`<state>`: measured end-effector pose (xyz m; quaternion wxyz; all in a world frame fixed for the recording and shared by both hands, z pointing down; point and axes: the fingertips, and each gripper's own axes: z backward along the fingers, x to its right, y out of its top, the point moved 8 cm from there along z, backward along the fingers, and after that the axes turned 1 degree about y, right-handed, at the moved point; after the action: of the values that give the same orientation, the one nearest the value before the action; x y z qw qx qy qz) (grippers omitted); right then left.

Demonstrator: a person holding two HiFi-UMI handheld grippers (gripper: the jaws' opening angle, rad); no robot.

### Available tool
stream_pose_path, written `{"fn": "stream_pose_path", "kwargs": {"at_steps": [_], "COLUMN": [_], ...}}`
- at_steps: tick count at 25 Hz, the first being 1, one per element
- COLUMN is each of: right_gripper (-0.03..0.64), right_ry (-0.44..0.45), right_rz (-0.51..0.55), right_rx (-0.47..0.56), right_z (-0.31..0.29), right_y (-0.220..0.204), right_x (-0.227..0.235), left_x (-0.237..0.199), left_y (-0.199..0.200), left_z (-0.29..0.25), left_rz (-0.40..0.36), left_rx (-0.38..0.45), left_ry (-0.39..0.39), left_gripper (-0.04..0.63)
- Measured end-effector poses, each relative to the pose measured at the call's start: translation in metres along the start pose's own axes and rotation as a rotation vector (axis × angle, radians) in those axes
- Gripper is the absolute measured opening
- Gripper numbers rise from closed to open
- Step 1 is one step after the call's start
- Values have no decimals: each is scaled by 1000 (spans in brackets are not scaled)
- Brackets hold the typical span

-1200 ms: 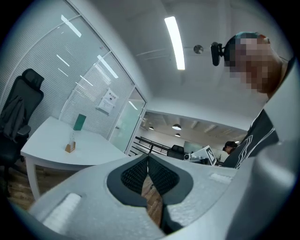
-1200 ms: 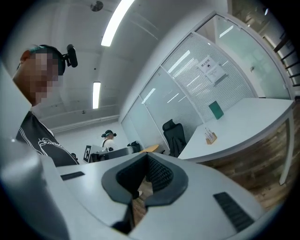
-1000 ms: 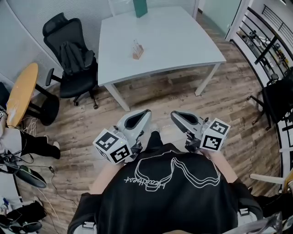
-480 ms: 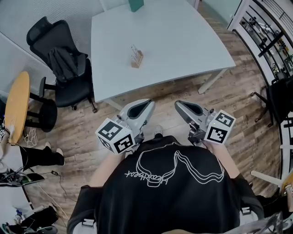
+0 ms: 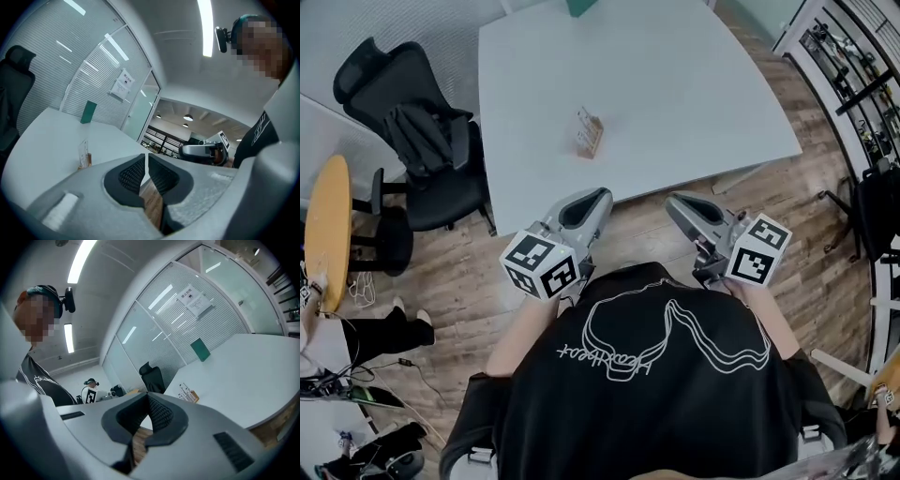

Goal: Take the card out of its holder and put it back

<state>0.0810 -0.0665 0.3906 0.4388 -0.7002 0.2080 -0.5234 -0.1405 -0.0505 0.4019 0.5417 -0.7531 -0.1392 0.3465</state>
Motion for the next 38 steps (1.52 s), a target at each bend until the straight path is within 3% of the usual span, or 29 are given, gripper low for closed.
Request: {"fn": "stream_pose_path", "kwargs": {"at_steps": [9, 13, 25, 38], "right_gripper": [9, 9, 9, 9], "right_ry": [-32, -45, -99, -121], "right_rz": [-35, -59, -111, -124], "right_rx": [-42, -59, -49, -41], "right_z": [-36, -43, -51, -54], "right_y": [10, 5, 2, 1], "right_x": [47, 65, 98, 109], "left_x": [-71, -96, -172, -207], "left_y": [-12, -23, -39, -49], "left_z": [-24, -37, -68, -95], "left_rz": [67, 100, 92, 72], "left_rx": [-41, -74, -104, -142], "left_ry": [66, 96, 241, 273], "left_gripper": [22, 87, 166, 165]}}
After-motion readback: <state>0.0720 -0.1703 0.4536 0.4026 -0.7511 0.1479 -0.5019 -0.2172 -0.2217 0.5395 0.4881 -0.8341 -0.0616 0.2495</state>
